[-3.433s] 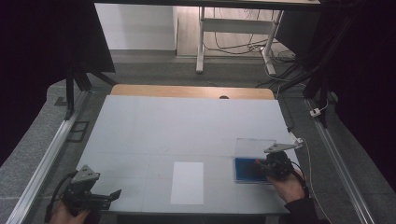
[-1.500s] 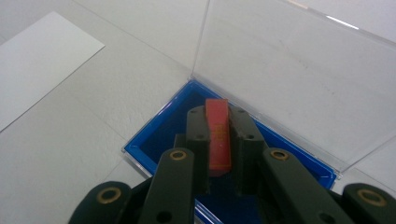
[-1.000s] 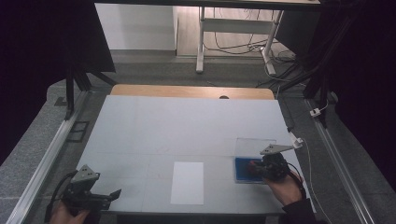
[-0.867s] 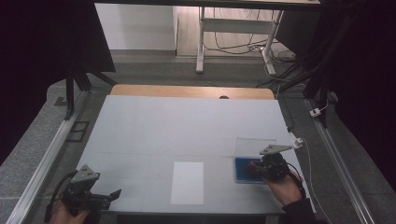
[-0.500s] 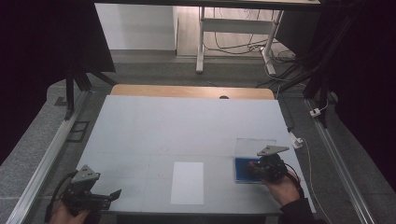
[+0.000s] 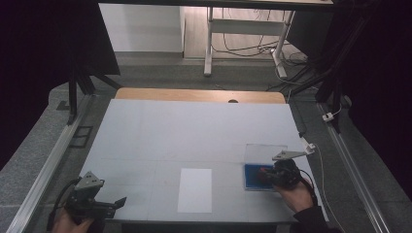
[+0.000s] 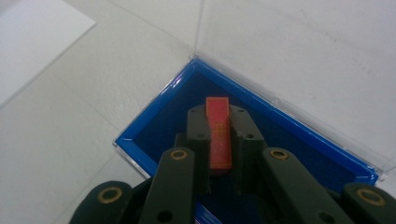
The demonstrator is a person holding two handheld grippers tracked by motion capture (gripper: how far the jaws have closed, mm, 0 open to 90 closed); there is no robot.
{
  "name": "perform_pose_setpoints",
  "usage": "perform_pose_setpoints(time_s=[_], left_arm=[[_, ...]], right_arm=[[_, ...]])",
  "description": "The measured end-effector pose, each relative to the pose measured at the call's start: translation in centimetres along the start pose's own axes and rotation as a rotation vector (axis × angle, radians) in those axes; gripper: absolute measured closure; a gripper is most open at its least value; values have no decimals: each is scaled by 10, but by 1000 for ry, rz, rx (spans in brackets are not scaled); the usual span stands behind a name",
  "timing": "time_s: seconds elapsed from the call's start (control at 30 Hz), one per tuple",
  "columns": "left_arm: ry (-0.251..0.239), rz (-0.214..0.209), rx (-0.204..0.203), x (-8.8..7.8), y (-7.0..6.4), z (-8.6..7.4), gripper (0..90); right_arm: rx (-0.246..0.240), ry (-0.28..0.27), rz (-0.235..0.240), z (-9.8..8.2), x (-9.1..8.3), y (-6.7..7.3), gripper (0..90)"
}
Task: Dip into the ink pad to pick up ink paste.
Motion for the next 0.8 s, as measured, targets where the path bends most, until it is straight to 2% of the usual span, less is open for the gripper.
perform_pose_setpoints(time_s=[0.07, 0.27, 0.67, 0.8], left_arm=[[0, -1, -1, 0, 0, 0, 28], [2, -1, -1, 0, 0, 0, 27], [-2, -10, -5, 0, 1, 0, 26], [-3, -10, -5, 0, 1, 0, 26]], right_arm=[[-14, -2, -4, 0, 0, 1, 807], [-117, 9, -81, 0, 1, 13, 806], [-71, 3, -73, 2, -1, 11, 801], [-72, -20, -80, 3, -4, 11, 800]])
Point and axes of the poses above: each handheld gripper's, and its own axes: x roughly forward along the jaws, z roughly out of its top, y roughly to its left, the point moved 3 cm from there along x, roughly forward along the jaws, and after that the axes turned 13 degrees about x, right-handed, at the moved point
